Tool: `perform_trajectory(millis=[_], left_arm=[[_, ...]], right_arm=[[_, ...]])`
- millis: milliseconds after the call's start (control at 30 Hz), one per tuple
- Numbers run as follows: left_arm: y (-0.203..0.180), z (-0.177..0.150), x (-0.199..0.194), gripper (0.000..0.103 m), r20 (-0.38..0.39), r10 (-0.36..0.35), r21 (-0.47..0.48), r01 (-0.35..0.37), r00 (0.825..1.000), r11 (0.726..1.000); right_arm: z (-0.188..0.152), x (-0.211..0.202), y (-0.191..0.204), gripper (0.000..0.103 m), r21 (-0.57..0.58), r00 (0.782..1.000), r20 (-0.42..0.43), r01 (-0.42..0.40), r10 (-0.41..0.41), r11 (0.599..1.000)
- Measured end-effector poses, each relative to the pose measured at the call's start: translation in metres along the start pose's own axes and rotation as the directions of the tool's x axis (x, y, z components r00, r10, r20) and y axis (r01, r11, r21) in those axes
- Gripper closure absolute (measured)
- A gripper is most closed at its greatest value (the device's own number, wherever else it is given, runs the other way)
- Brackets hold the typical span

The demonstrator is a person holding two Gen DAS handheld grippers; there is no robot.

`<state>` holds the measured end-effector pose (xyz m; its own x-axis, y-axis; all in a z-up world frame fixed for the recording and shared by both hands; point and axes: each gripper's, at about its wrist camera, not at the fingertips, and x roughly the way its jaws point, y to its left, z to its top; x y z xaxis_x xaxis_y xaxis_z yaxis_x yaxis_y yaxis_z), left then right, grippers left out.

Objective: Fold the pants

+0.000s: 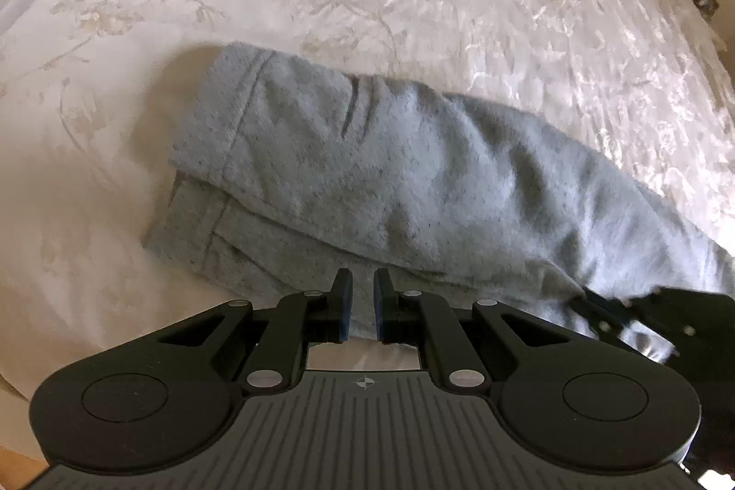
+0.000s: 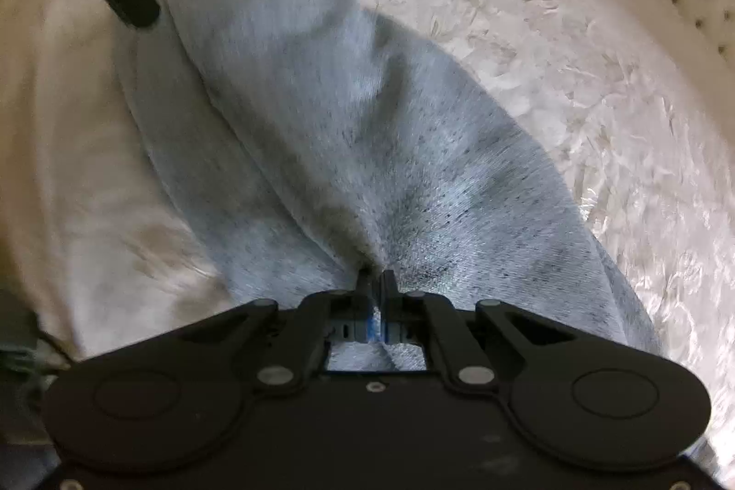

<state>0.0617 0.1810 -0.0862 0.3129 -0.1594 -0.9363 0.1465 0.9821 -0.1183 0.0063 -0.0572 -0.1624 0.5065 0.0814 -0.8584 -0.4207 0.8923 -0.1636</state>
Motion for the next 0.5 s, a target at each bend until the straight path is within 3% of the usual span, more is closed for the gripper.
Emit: perform_trajectory(millis=[133,200,333,433,467,500], left_arm=[[0.003,0.011,-0.016,0.093,0.058,-0.027,0.011,0.027,0.998,1.0],[0.003,0.019,-0.017,0.087,0.076,-0.03,0.022,0.028,0.997,0.999],[0.005,0.033,-0.004,0.085,0.069,-0.009,0.029,0.007,0.998,1.0],[0.008,0.039,-0.003,0.085,0.074,-0.007,0.038,0.004,0.997,0.999],[0.008,0.04,-0.002,0.085,0.074,0.002,0.045,-0.005,0.997,0.999],[0.01,0.04,-0.002,0.085,0.07,0.012,0.047,-0.016,0.997,0.999]], right_arm=[[-0.005,-0.037,-0.002,0.099,0.003,0.994,0.039,-0.105,0.105,0.994],[-0.01,-0.038,0.003,0.099,-0.034,0.991,0.014,-0.132,0.133,0.991],[-0.015,-0.011,0.015,0.099,-0.058,0.993,-0.063,-0.107,0.103,0.993],[-0.002,-0.015,0.023,0.089,-0.073,1.0,-0.015,-0.023,0.022,0.997],[0.004,-0.021,0.025,0.075,-0.069,0.999,0.03,-0.015,0.017,0.998],[0.009,-0.023,0.028,0.07,-0.07,0.998,0.059,-0.015,0.019,0.997]])
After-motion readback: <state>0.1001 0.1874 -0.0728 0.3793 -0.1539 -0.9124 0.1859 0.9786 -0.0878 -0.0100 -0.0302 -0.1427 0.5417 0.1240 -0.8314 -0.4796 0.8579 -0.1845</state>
